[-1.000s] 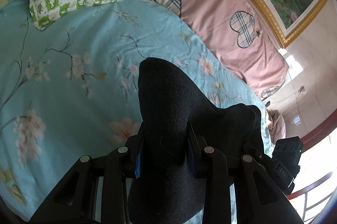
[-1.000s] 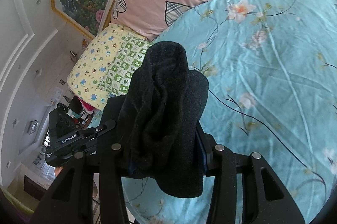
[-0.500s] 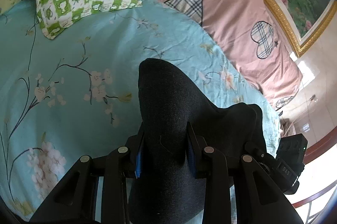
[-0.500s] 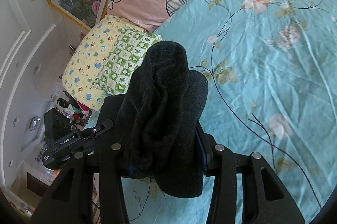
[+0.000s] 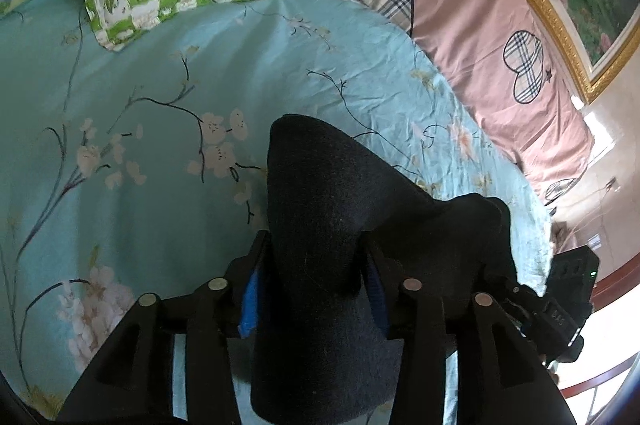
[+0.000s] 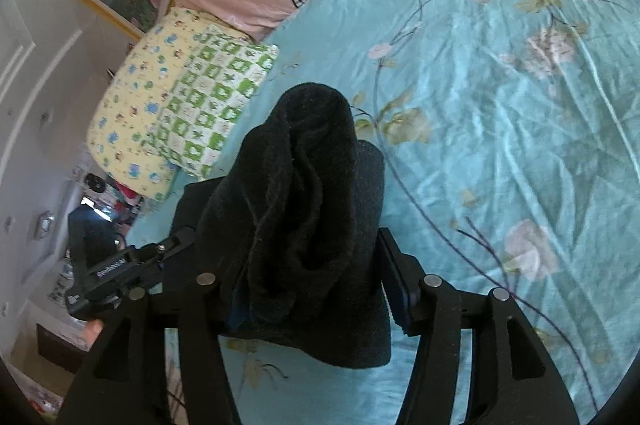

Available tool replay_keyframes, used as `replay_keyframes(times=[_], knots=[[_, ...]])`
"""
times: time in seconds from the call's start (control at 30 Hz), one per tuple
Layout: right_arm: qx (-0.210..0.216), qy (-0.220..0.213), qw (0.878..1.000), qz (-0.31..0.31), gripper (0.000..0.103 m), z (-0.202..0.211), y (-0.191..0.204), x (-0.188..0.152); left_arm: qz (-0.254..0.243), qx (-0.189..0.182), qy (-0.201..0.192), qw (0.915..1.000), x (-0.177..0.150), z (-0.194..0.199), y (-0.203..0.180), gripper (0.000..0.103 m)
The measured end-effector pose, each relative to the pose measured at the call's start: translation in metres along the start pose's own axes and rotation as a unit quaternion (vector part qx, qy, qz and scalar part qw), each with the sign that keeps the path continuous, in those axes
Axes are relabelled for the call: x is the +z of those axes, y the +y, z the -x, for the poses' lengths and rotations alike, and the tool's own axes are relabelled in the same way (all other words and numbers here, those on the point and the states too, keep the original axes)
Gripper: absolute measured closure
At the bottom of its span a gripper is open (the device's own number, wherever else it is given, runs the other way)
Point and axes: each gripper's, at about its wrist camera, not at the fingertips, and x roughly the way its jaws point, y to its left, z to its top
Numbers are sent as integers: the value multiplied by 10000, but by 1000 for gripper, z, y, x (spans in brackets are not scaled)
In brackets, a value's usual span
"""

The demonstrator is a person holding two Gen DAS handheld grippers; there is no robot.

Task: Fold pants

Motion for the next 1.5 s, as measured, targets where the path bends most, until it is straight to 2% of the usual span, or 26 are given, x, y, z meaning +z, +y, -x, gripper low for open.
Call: replay_keyframes(times=[0.03, 0.07, 0.13, 0.27, 0.63, 0.77, 0.87, 1.07, 1.23, 1.4, 1.5], knots=[[-26, -25, 10000, 5, 42, 2, -2, 0, -38, 106, -34, 9999, -2, 2, -1, 43], [-51, -48, 10000, -1, 40, 4, -3, -1, -72, 185, -85, 9998, -3, 4, -2, 42], [-58, -96, 9999, -20, 34, 9, -5, -1, -129, 250, -114, 9995, -6, 8, -4, 42], [-140, -127, 9998, 44, 30, 17, -5, -3, -167, 318, -92, 9993, -14, 14, -4, 39], [-360, -200, 9972, 619, 28, 34, 20, -10, -371, 481, -119, 9981, -29, 31, -8, 31], [-539, -212, 9942, 907, 20, 38, 35, -15, -498, 556, -149, 9971, -35, 39, -12, 29], [-611, -222, 9920, 1081, 20, 42, 44, -19, -640, 625, -158, 9959, -39, 42, -17, 28], [-903, -308, 9826, 1594, 17, 52, 62, -30, -916, 764, -199, 9927, -49, 50, -29, 25], [-1200, -294, 9676, 2204, 12, 55, 78, -39, -1196, 901, -253, 9884, -58, 55, -42, 23], [-1196, -228, 9630, 2404, 8, 56, 83, -44, -1519, 1055, -185, 9826, -70, 57, -54, 23], [-1303, -154, 9589, 2518, 0, 53, 86, -47, -1640, 1146, -173, 9796, -75, 56, -58, 23]])
